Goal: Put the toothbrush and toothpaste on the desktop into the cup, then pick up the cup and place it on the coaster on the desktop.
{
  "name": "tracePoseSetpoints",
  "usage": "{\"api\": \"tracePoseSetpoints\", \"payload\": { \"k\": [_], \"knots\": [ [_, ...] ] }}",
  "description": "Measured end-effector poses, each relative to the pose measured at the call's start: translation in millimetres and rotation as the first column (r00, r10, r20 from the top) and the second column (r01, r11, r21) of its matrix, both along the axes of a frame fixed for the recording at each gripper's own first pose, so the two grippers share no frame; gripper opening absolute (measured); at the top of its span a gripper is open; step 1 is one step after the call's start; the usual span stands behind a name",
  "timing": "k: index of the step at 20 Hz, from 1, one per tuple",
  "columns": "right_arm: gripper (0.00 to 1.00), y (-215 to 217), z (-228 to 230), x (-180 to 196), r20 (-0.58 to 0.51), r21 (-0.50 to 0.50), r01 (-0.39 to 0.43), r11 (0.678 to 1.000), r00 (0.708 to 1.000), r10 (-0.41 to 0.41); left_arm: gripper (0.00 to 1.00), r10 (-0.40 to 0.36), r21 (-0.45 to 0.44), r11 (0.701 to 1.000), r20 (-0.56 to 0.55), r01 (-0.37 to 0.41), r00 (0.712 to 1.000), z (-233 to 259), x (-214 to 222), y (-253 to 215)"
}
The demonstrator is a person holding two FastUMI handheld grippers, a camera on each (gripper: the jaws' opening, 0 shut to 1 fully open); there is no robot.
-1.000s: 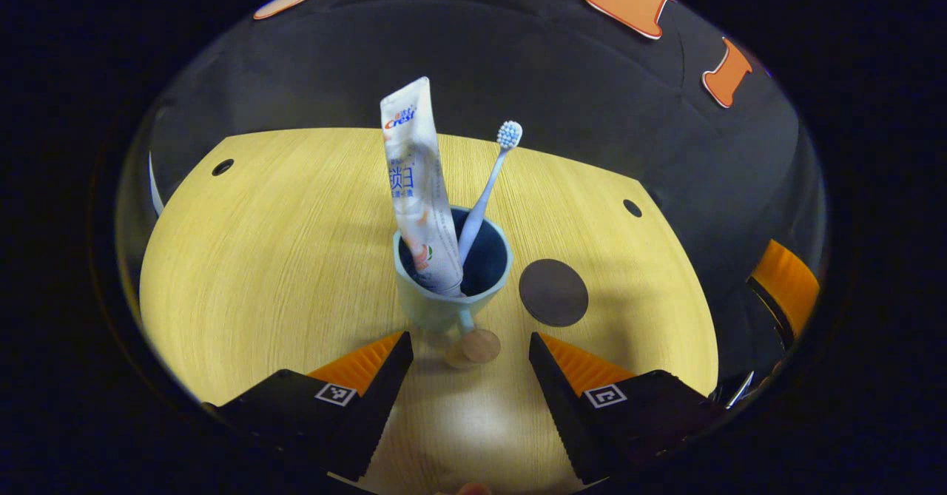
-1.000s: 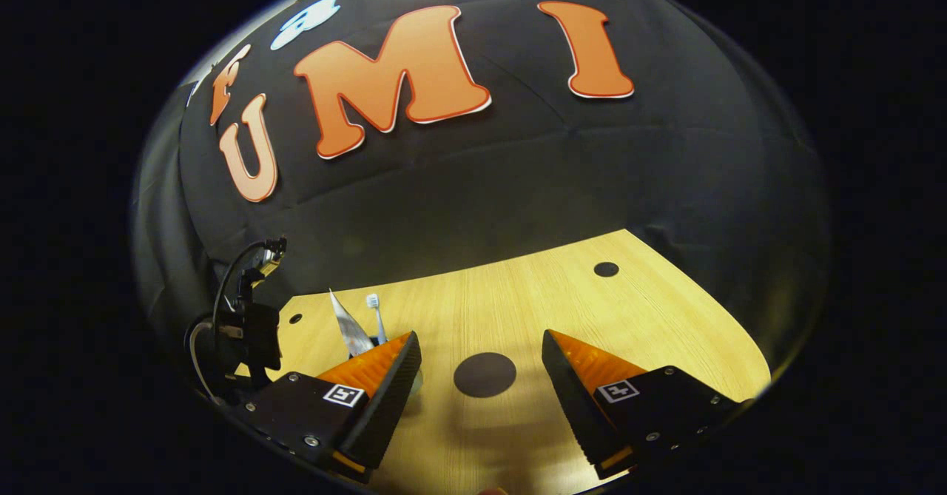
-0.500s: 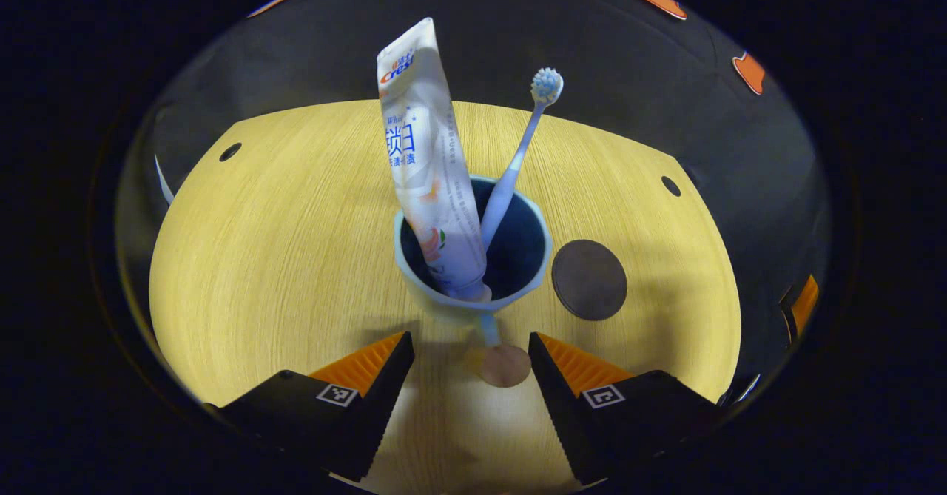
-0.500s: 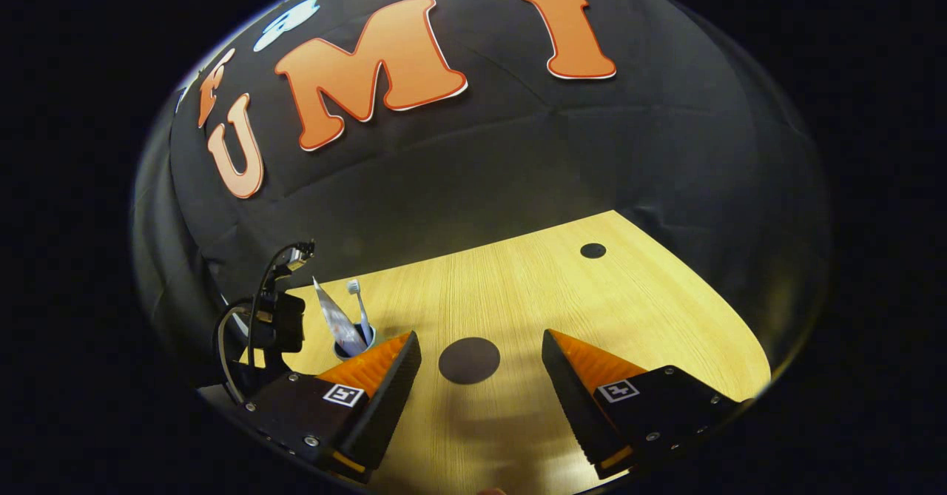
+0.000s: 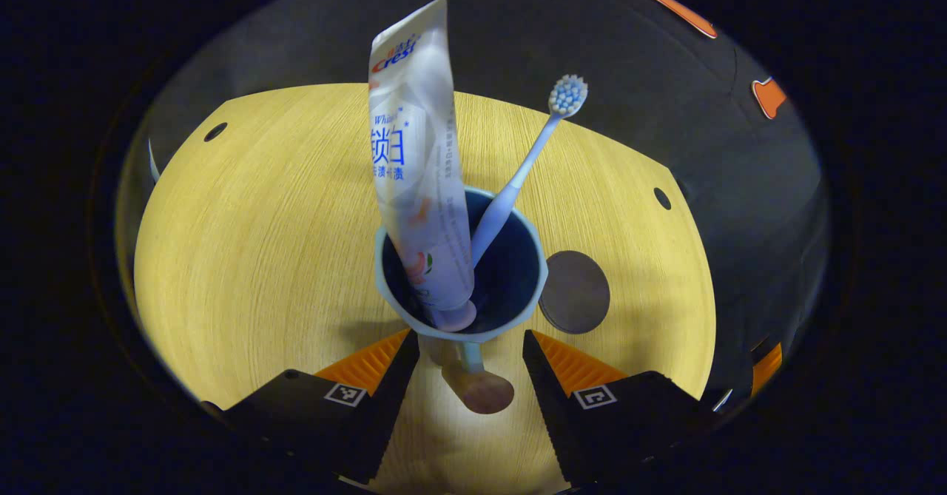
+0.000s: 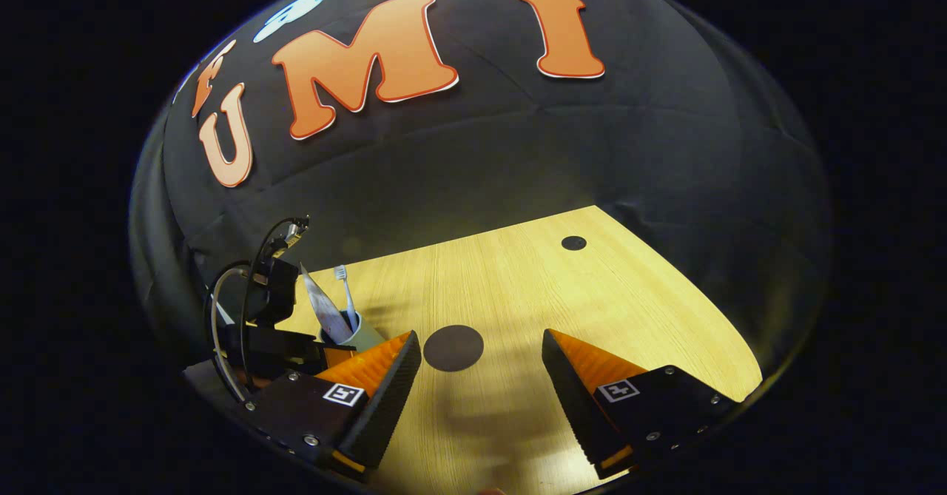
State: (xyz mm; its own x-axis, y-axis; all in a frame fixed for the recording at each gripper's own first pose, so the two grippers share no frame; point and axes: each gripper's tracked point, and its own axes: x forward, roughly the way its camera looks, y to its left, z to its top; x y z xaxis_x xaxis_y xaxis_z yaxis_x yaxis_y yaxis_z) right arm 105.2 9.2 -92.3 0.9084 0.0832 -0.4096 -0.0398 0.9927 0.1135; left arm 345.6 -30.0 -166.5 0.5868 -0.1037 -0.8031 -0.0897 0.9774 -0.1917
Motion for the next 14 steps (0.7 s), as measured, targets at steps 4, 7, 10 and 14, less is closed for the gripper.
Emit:
{"api": "tracePoseSetpoints", "payload": {
  "k": [4,7,10,14],
  "knots": [
    [0.98,0.2,-5.4,-0.9,-0.026,0.01,-0.003,1.0,1.0,0.003,0.86,0.007,-0.009,1.0,-0.032,-0.007,0.999,-6.6,-6.8,-3.4],
    [0.99,-0.7,-5.6,-3.3,-0.033,-0.003,-0.014,1.0,0.999,0.014,0.84,0.014,0.018,1.0,-0.028,-0.013,1.0,-6.8,-2.4,0.1],
    [0.99,-1.0,-7.1,-3.9,-0.041,-0.012,-0.018,1.0,0.999,0.017,0.79,0.028,0.036,0.999,-0.05,-0.026,0.998,-11.4,-1.3,7.0],
    [0.99,-4.3,-12.8,-6.3,-0.059,-0.021,-0.015,1.0,0.998,0.013,0.62,0.035,0.037,0.999,-0.06,-0.033,0.998,-16.3,0.5,7.6]
  ]
}}
